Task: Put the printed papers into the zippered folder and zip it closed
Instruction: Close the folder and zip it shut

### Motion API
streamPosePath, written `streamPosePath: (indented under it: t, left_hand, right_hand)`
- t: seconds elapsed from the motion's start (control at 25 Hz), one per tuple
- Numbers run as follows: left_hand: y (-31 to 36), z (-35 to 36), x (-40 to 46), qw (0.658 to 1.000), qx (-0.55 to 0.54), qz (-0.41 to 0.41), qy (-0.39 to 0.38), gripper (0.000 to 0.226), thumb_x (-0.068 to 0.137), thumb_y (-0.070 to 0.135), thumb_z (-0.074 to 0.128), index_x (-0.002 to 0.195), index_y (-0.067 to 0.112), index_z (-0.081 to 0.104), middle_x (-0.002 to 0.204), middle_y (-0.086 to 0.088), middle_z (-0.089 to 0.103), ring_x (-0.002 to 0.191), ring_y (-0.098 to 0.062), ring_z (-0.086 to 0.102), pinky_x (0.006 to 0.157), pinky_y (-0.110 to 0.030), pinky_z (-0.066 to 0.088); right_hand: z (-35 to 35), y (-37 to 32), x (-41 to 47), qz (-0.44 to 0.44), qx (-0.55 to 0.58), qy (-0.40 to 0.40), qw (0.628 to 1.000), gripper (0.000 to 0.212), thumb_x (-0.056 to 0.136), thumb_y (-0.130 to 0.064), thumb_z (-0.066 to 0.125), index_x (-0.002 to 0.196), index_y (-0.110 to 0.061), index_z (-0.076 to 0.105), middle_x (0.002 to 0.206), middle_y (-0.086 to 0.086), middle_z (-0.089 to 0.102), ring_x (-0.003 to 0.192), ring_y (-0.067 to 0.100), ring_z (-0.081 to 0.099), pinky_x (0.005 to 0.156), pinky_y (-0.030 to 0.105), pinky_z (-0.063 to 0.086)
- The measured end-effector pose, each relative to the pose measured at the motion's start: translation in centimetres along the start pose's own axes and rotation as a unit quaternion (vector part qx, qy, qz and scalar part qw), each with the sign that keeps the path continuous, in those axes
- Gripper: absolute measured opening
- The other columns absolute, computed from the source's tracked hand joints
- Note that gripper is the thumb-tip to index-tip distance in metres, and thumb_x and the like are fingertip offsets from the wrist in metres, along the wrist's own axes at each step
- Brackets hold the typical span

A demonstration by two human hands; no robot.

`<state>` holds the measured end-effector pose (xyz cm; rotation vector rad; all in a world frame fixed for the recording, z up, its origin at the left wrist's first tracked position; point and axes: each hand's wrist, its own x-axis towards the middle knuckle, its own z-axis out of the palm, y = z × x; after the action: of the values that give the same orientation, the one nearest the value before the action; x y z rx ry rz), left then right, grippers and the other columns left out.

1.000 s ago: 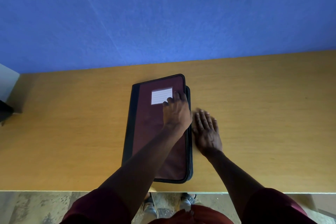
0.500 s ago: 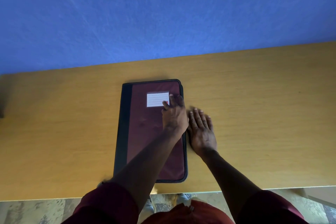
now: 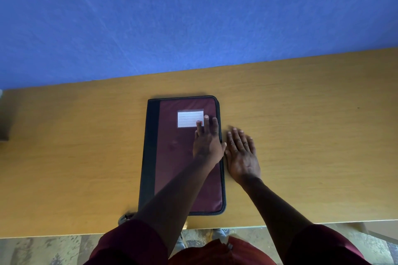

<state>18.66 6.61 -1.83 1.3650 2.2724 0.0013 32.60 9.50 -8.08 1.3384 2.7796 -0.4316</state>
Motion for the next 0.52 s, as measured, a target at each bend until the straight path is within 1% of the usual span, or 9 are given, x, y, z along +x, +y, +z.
streamPosePath:
  t: [0.08, 0.12, 0.2, 0.36, 0.44, 0.52]
  left_hand:
    - [-0.9, 0.5, -0.8, 1.000, -0.008, 0.023, 0.009, 0.091, 0.098, 0.052, 0.047, 0.158, 0.016, -0.010, 0.164, -0.008, -0.021, 0.152, -0.032, -0.016, 0.125, -0.044, 0.004]
    - [-1.4, 0.7, -1.2, 0.999, -0.001, 0.033, 0.017, 0.091, 0.097, 0.055, 0.046, 0.158, 0.017, -0.010, 0.165, -0.008, -0.021, 0.152, -0.031, -0.017, 0.125, -0.045, 0.001]
    - [-2.4, 1.2, -2.0, 0.998, 0.017, 0.049, 0.031, 0.090, 0.097, 0.059, 0.042, 0.158, 0.019, -0.010, 0.165, -0.006, -0.020, 0.152, -0.029, -0.017, 0.125, -0.046, -0.001]
    - [-4.3, 2.5, -3.9, 0.997, 0.032, 0.060, 0.040, 0.086, 0.098, 0.058, 0.038, 0.158, 0.021, -0.012, 0.165, -0.004, -0.021, 0.152, -0.027, -0.019, 0.124, -0.046, -0.004]
    - [-5.6, 3.2, -5.1, 0.997, 0.035, 0.060, 0.040, 0.084, 0.099, 0.057, 0.036, 0.157, 0.022, -0.012, 0.164, -0.003, -0.022, 0.152, -0.026, -0.020, 0.125, -0.047, -0.003]
    - [-7.2, 3.8, -6.5, 0.996, 0.044, 0.065, 0.041, 0.082, 0.099, 0.057, 0.034, 0.157, 0.022, -0.013, 0.164, -0.002, -0.023, 0.151, -0.025, -0.021, 0.125, -0.047, -0.002]
  right_hand:
    - [-0.1, 0.0, -0.1, -0.005, 0.007, 0.002, 1.000, 0.060, 0.104, -0.042, 0.019, 0.158, -0.018, 0.007, 0.166, 0.003, -0.001, 0.153, 0.018, -0.007, 0.124, 0.043, 0.005]
    - [-0.1, 0.0, -0.1, -0.008, 0.009, 0.001, 1.000, 0.060, 0.104, -0.042, 0.020, 0.158, -0.018, 0.007, 0.166, 0.003, -0.001, 0.153, 0.019, -0.006, 0.124, 0.043, 0.005]
    - [-0.4, 0.0, -0.1, -0.009, 0.010, -0.007, 1.000, 0.060, 0.104, -0.041, 0.020, 0.158, -0.018, 0.005, 0.166, 0.002, -0.003, 0.153, 0.019, -0.009, 0.125, 0.043, 0.003]
    - [-1.2, -1.3, -0.2, 0.019, 0.019, -0.033, 0.999, 0.062, 0.102, -0.038, 0.017, 0.157, -0.018, 0.000, 0.165, 0.003, -0.008, 0.152, 0.021, -0.014, 0.124, 0.045, -0.001]
    - [-1.6, -2.8, -0.3, 0.055, 0.076, -0.036, 0.995, 0.062, 0.101, -0.032, 0.022, 0.158, -0.015, 0.004, 0.166, 0.005, -0.001, 0.153, 0.023, -0.009, 0.124, 0.046, 0.000]
    - [-2.0, -4.2, -0.7, 0.085, 0.145, -0.022, 0.985, 0.059, 0.102, -0.023, 0.029, 0.158, -0.014, 0.012, 0.166, 0.006, 0.011, 0.154, 0.022, 0.001, 0.125, 0.044, 0.003]
